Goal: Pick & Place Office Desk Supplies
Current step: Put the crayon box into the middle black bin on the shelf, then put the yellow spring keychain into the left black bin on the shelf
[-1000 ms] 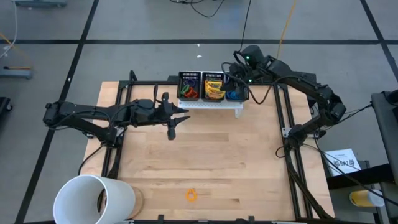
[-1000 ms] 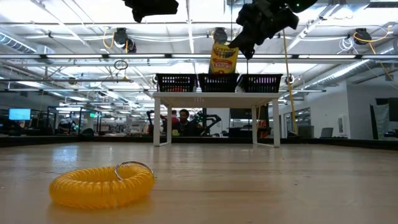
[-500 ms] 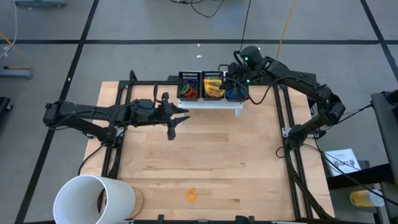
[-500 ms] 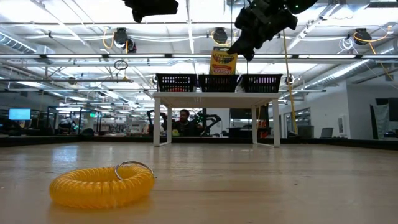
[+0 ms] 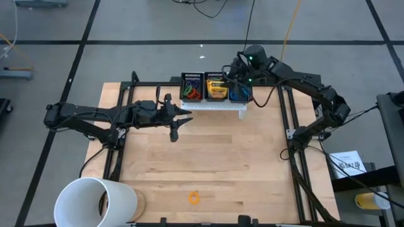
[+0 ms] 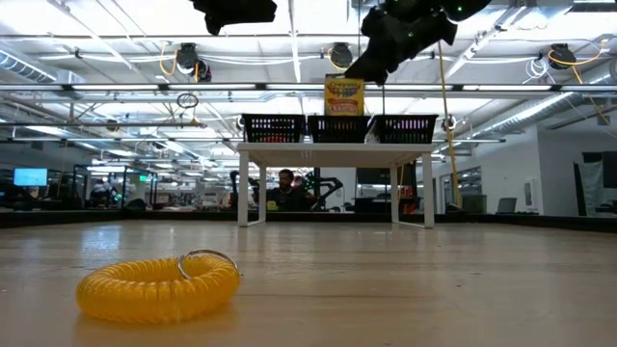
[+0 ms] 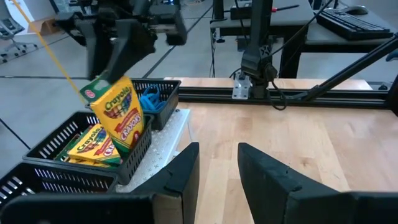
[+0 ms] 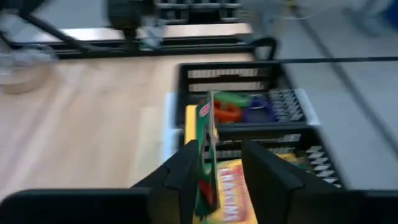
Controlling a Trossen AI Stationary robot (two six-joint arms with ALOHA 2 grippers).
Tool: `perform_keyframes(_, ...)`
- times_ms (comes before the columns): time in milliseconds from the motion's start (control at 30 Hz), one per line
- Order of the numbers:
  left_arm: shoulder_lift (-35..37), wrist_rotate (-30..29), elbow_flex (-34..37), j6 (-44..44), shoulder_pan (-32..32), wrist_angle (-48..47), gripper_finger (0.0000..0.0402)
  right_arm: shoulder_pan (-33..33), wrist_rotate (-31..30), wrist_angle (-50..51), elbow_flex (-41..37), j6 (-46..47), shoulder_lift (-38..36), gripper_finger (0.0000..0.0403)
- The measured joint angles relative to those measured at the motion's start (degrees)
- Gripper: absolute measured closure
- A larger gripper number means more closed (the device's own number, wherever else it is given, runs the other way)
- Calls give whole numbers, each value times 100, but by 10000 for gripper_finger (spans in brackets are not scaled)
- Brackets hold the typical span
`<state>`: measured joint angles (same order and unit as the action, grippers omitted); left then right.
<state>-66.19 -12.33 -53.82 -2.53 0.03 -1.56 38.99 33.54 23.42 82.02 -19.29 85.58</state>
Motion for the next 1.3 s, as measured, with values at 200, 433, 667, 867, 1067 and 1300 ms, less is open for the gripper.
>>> perform_keyframes(200, 0, -1, 0, 2, 0, 0, 282, -223, -1451, -356, 0, -230, 0, 265)
perform_keyframes(433, 0, -3, 0, 2, 0, -1, 282, -493, -2148, -575, -2, -715, -31, 255)
perform_keyframes(667, 0, 133, 0, 45, 0, -57, 282, -919, -2137, -372, -4, -669, -367, 263)
perform_keyframes(867, -35, 334, -2, 173, -10, -437, 282, -1461, -2126, 121, -4, -399, -904, 271)
perform_keyframes(1067, -207, 766, -13, 53, -245, -779, 282, -2069, -2121, 792, -81, -124, -1405, 273)
perform_keyframes(1300, -1232, 1497, -9, -1112, -946, -1150, 282, -2591, -2124, 334, -1054, 226, -1999, 273)
